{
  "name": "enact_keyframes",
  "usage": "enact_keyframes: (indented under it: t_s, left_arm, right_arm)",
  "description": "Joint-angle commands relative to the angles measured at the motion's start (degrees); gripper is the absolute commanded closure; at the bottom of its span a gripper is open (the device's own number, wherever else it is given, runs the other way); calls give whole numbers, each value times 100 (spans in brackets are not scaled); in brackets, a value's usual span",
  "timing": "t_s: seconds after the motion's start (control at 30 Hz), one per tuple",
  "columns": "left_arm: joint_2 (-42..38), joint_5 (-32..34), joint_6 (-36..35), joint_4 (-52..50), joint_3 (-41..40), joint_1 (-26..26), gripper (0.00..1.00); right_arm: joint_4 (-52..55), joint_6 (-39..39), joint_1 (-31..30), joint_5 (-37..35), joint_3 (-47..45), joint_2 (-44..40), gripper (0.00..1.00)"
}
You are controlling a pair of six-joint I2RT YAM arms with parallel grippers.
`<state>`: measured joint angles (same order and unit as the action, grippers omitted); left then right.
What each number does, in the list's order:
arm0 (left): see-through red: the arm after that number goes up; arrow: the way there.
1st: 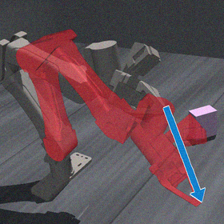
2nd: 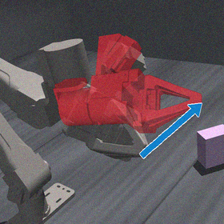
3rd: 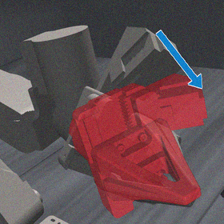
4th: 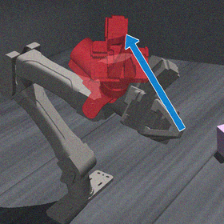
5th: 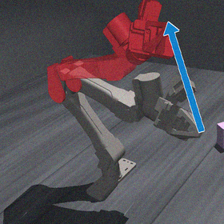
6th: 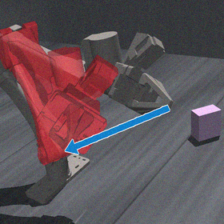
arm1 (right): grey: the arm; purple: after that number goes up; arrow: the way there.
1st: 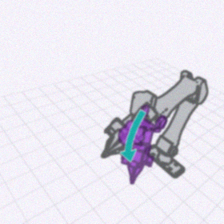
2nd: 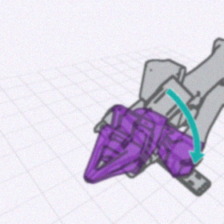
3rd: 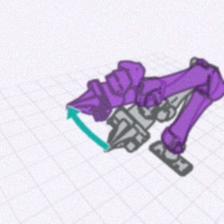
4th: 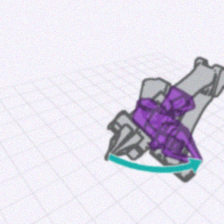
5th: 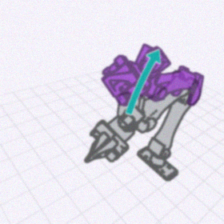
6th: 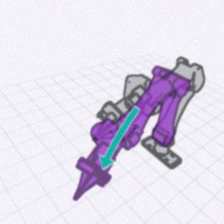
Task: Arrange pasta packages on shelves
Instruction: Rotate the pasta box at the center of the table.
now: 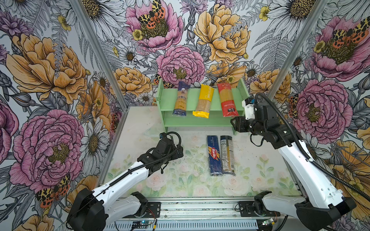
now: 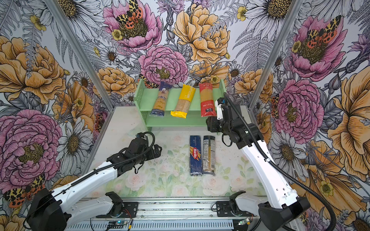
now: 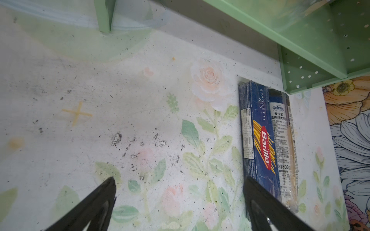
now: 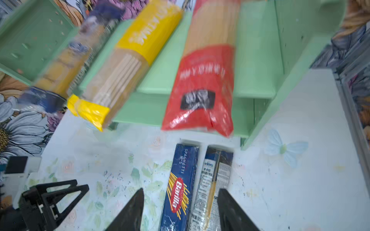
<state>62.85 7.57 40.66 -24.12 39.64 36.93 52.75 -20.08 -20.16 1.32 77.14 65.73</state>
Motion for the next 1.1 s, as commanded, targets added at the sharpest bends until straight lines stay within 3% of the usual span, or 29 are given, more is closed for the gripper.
enact_keyframes:
  t_s: [0.0, 0.17, 0.37, 0.5, 0.83, 1.07]
  left_arm:
    - [158, 57, 235, 217, 51, 254, 1]
    - [729, 488, 492, 277, 270, 795, 1]
    - [1582, 891, 639, 293, 773, 1331, 1]
    - [1848, 1112, 727, 450, 931, 1558, 1]
    - [2313, 1432, 828, 900, 1234, 1893, 1]
    - [3137, 1568, 1022, 927, 1836, 2297, 1]
  right_arm:
    - [-345, -437, 54, -129, -1132, -602, 38]
    - [-503, -1112, 69, 1, -2774, -1325, 38]
    - [-648, -1282, 161, -307, -3718, -1801, 35]
    - [-1053, -1109, 335, -212, -3908, -1586, 34]
    - [-1951, -578, 739, -1076, -4074, -1049, 33]
    - [-2078, -387, 999, -781, -3961, -753, 33]
